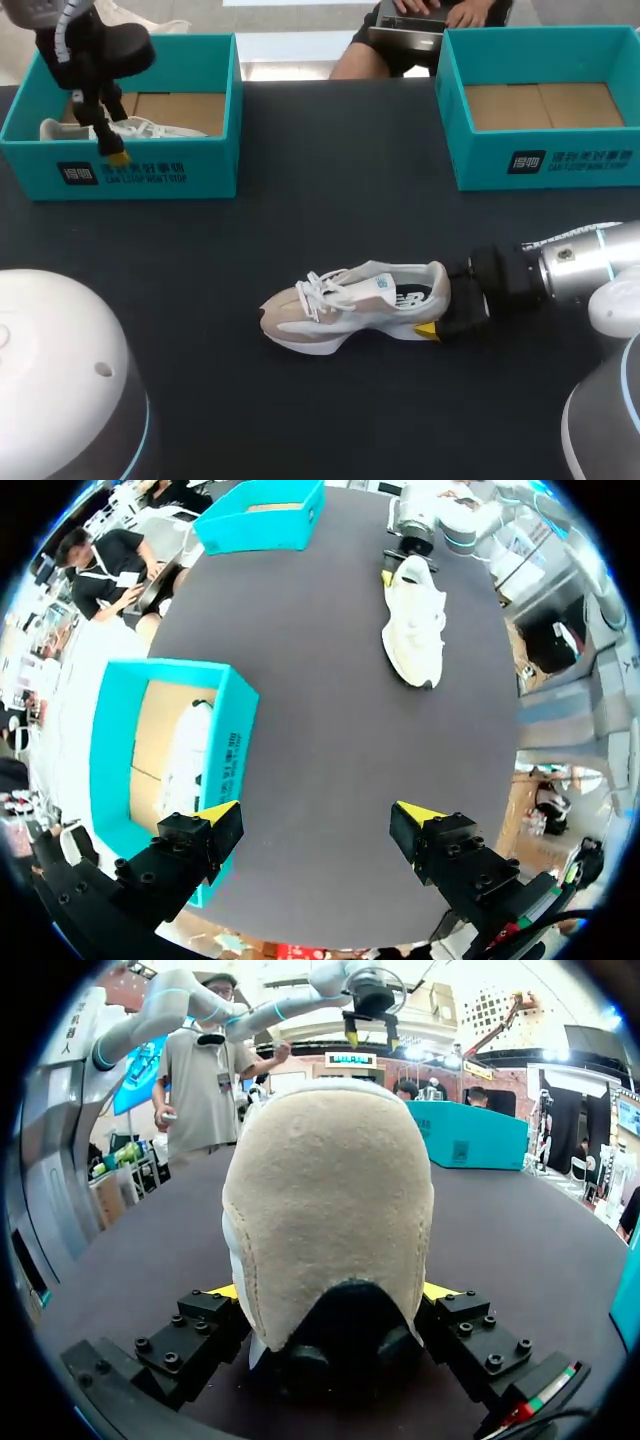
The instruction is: Take the shoe out of the shoebox, open the shoe tongue, remove and reinsert the insole, then place the shoe into the shoebox
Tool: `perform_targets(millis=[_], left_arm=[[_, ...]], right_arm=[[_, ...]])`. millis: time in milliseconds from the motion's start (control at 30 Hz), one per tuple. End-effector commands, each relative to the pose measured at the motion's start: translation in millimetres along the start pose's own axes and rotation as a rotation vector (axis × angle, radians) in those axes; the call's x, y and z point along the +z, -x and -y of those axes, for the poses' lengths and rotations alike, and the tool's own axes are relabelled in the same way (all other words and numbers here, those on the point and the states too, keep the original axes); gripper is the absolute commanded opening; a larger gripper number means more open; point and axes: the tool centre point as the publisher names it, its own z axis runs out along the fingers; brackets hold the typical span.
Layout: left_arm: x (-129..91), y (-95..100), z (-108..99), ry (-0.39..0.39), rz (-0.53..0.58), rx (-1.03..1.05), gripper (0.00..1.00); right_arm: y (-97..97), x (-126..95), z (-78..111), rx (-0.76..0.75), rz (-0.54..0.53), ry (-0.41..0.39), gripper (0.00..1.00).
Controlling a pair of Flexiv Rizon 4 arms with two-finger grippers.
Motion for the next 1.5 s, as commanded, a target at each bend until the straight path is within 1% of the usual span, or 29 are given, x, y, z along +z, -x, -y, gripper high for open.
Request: perform_targets(millis=[33,200,233,267,300,333,367,400,433,467,500,533,567,600,667,700,733,767,800,833,867,900,933,967,1133,1233,1367,1433,1500], left_arm=[[1.6,1.0,-1.5,-0.074,-0.010,-0.385,1.00],[1.6,1.0,-1.5,-0.074,-0.010,-0.385,1.00],[5.6,-5.1,1.4,-0.064,0.049,-0.429,1.00],[8.5,-11.2,4.4,-0.081,0.054,-0.488,1.00],[9.7,-15.4,8.3,-0.076,0.059,-0.547,1.00],[12.8,-23.0,13.1,-0.068,0.091,-0.600,1.00],[15.7,-28.2,18.5,-0.069,0.081,-0.687,1.00],[18.8,-38.2,24.4,-0.085,0.117,-0.731,1.00],[20.6,-42.3,28.8,-0.091,0.081,-0.801,1.00],[22.6,-46.2,32.1,-0.084,0.118,-0.812,1.00],[25.4,-54.2,37.4,-0.104,0.104,-0.885,1.00],[26.0,-56.1,39.9,-0.100,0.072,-0.909,1.00],[29.1,-62.9,45.5,-0.102,0.133,-0.954,1.00],[31.1,-67.9,50.6,-0.113,0.078,-1.016,1.00],[37.2,-79.9,61.4,-0.090,0.077,-1.118,1.00],[39.8,-85.7,65.8,-0.109,0.078,-1.135,1.00],[44.0,-90.1,71.8,-0.085,0.091,-1.163,1.00],[46.9,-96.0,78.2,-0.099,0.082,-1.205,1.00],[49.4,-100.8,83.7,-0.086,0.047,-1.229,1.00],[54.4,-104.7,91.9,-0.054,0.042,-1.245,1.00],[57.2,-110.1,98.3,-0.081,0.046,-1.272,1.00],[58.9,-113.9,102.9,-0.072,0.062,-1.289,1.00],[62.4,-119.3,111.7,-0.076,0.029,-1.311,1.00],[65.3,-124.2,118.2,-0.057,0.021,-1.331,1.00],[77.5,-151.9,151.8,-0.033,0.020,-1.325,1.00],[87.8,-166.3,170.4,-0.039,0.035,-1.315,1.00],[96.1,-181.3,183.2,-0.054,0.026,-1.332,1.00],[101.4,-190.1,189.0,-0.041,0.025,-1.306,1.00],[108.7,-202.8,199.5,-0.018,0.034,-1.251,1.00]], right_arm=[[2.5,5.0,2.2,0.001,0.001,-0.003,0.00],[2.5,5.0,2.2,0.001,0.001,-0.003,0.00],[2.5,5.0,2.2,0.001,0.001,-0.003,0.00],[2.5,5.0,2.2,0.001,0.001,-0.003,0.00],[2.5,5.0,2.2,0.001,0.001,-0.003,0.00],[2.5,5.0,2.2,0.001,0.001,-0.003,0.00],[2.5,5.0,2.2,0.001,0.001,-0.003,0.00],[2.5,5.0,2.2,0.001,0.001,-0.003,0.00],[2.5,5.0,2.2,0.001,0.001,-0.003,0.00],[2.5,5.0,2.2,0.001,0.001,-0.003,0.00],[2.5,5.0,2.2,0.001,0.001,-0.003,0.00],[2.5,5.0,2.2,0.001,0.001,-0.003,0.00],[2.5,5.0,2.2,0.001,0.001,-0.003,0.00],[2.5,5.0,2.2,0.001,0.001,-0.003,0.00],[2.5,5.0,2.2,0.001,0.001,-0.003,0.00],[2.5,5.0,2.2,0.001,0.001,-0.003,0.00],[2.5,5.0,2.2,0.001,0.001,-0.003,0.00],[2.5,5.0,2.2,0.001,0.001,-0.003,0.00],[2.5,5.0,2.2,0.001,0.001,-0.003,0.00],[2.5,5.0,2.2,0.001,0.001,-0.003,0.00],[2.5,5.0,2.2,0.001,0.001,-0.003,0.00],[2.5,5.0,2.2,0.001,0.001,-0.003,0.00],[2.5,5.0,2.2,0.001,0.001,-0.003,0.00],[2.5,5.0,2.2,0.001,0.001,-0.003,0.00],[2.5,5.0,2.2,0.001,0.001,-0.003,0.00],[2.5,5.0,2.2,0.001,0.001,-0.003,0.00],[2.5,5.0,2.2,0.001,0.001,-0.003,0.00],[2.5,5.0,2.2,0.001,0.001,-0.003,0.00],[2.5,5.0,2.2,0.001,0.001,-0.003,0.00]])
